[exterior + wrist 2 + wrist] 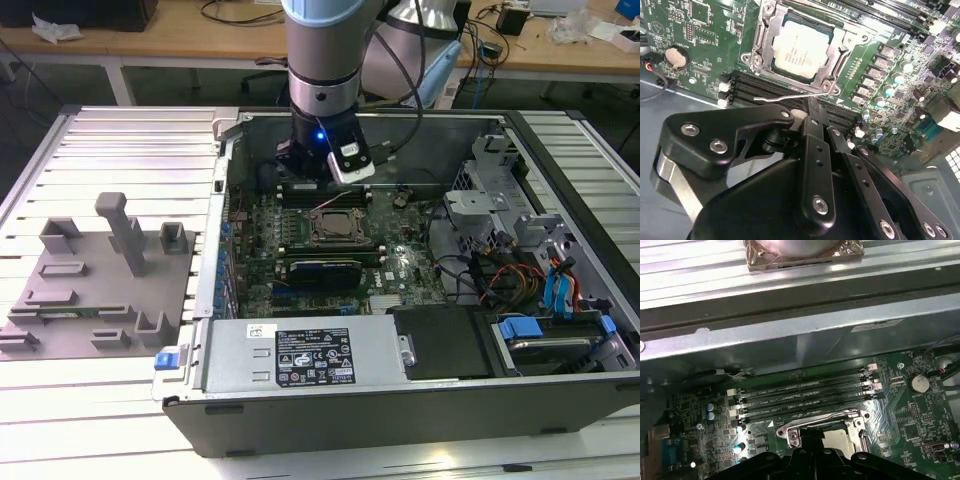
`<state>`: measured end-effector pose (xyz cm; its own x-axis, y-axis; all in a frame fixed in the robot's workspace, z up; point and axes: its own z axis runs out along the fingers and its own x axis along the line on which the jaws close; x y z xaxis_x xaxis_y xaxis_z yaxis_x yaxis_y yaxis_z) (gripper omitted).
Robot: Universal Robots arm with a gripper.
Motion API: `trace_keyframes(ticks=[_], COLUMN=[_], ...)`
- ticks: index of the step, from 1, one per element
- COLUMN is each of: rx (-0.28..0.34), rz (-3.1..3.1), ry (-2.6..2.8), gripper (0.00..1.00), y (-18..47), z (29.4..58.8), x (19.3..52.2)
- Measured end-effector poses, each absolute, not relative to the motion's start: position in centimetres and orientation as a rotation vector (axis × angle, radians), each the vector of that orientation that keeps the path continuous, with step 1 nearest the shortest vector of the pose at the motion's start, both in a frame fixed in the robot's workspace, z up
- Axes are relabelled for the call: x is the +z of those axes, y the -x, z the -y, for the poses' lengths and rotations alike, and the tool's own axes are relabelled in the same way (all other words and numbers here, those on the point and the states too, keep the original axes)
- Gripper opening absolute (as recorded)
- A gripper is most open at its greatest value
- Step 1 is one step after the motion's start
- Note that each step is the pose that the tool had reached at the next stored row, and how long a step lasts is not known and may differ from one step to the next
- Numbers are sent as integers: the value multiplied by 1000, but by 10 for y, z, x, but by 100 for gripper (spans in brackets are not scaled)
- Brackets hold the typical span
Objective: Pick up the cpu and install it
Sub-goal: 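Install the first cpu locking lever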
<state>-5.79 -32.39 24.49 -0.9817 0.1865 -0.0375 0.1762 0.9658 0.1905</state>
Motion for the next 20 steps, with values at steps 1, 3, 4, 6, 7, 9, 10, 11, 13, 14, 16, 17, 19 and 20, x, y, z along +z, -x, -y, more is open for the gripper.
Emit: trace_keyframes(ticks=[1, 3, 4, 6, 7, 9, 10, 11, 13, 14, 16, 17, 19, 20], rx=[281, 267, 260, 258, 257, 258, 257, 257, 257, 257, 257, 259, 261, 261], rz=[-3063, -3065, -3066, -3066, -3066, -3066, -3065, -3065, -3064, -3064, -3062, -3060, -3055, -3054], ry=[-283, -284, -284, -286, -288, -290, -292, -294, -298, -301, -315, -328, -356, -361], gripper=[11, 11, 11, 11, 11, 11, 11, 11, 11, 11, 11, 11, 11, 11], y=[56, 56, 55, 55, 54, 54, 53, 53, 51, 50, 47, 46, 45, 45], z=[324, 323, 322, 320, 319, 316, 315, 315, 314, 314, 314, 314, 313, 313], x=[236, 234, 233, 232, 232, 231, 231, 231, 229, 229, 227, 225, 224, 223])
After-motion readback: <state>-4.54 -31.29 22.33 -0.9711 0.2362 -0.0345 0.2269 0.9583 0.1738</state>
